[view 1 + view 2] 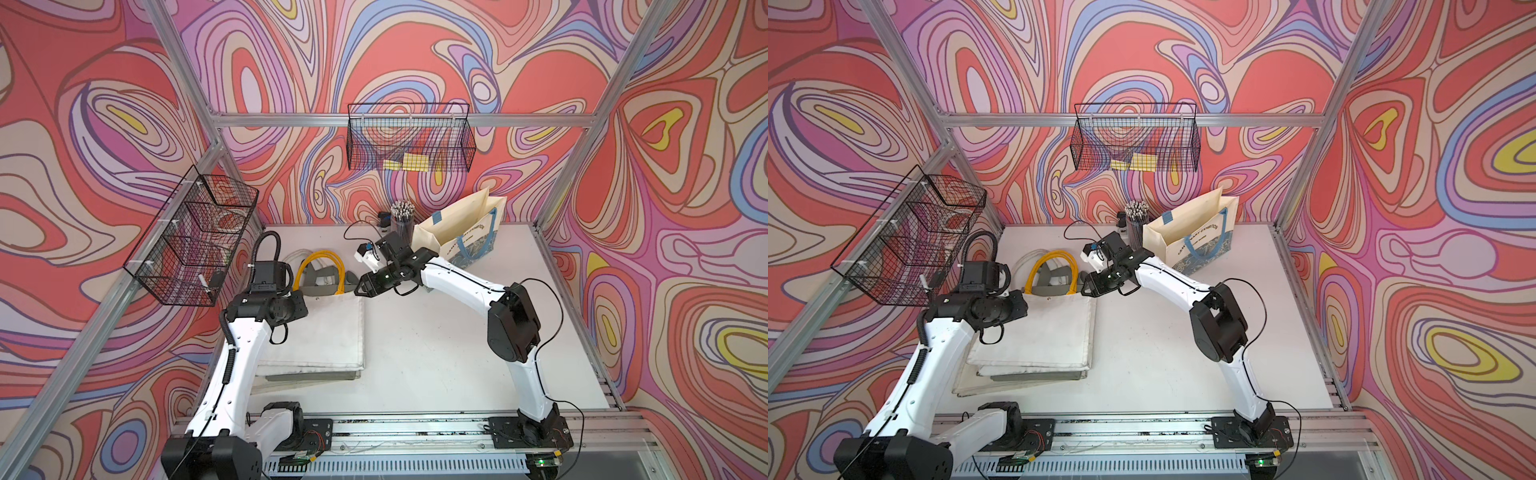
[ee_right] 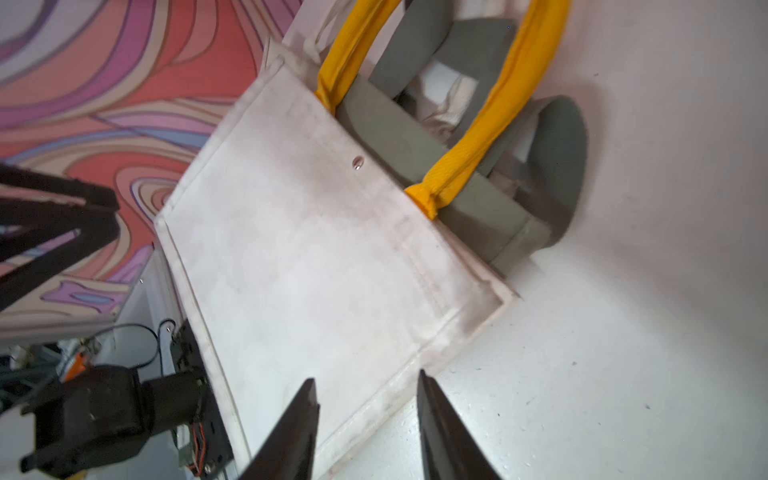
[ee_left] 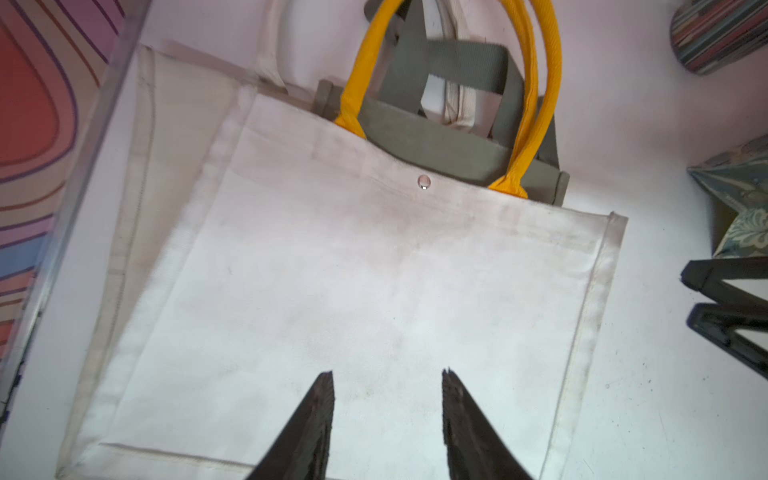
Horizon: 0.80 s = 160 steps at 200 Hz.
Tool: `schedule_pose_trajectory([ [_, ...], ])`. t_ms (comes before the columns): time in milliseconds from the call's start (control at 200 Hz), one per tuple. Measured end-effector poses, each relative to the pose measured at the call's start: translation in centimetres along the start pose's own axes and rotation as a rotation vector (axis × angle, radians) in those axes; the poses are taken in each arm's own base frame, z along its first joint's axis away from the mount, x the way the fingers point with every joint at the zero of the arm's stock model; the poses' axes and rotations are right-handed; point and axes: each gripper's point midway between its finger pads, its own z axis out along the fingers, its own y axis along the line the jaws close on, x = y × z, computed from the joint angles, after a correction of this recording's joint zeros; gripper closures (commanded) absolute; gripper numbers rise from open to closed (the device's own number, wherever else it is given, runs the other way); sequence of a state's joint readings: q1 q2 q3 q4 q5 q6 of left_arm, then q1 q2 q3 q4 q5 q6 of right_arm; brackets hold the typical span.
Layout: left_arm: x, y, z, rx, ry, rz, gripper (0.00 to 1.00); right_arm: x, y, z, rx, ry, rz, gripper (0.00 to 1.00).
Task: Put away the canvas bag
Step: Adjust the canvas bag at the center of the board.
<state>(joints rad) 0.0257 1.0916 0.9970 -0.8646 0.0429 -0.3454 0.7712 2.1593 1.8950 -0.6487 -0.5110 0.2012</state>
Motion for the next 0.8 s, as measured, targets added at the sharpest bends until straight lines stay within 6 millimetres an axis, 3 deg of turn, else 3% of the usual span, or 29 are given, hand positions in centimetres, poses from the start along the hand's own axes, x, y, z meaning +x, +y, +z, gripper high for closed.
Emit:
schedule_pose_trajectory([
  [140,1.6,0.2,2.5,0.005,0.043,0.001,0.56,2.8,1.8,3.7,-0.022,0.094,-0.075,0.68],
  [295,2.6,1.2,5.7,-0.063,0.127,0.003,0.57,5.4,0.1,6.7,0.016,0.191,-0.065,0.68],
  [491,4.4,2.8,9.0,-0.164,0.251,0.006,0.56,5.2,-1.9,7.1,0.067,0.222,-0.051,0.67],
  [801,5.6,3.6,10.5,-0.206,0.296,0.013,0.56,5.8,-2.2,6.8,0.089,0.247,-0.042,0.66],
])
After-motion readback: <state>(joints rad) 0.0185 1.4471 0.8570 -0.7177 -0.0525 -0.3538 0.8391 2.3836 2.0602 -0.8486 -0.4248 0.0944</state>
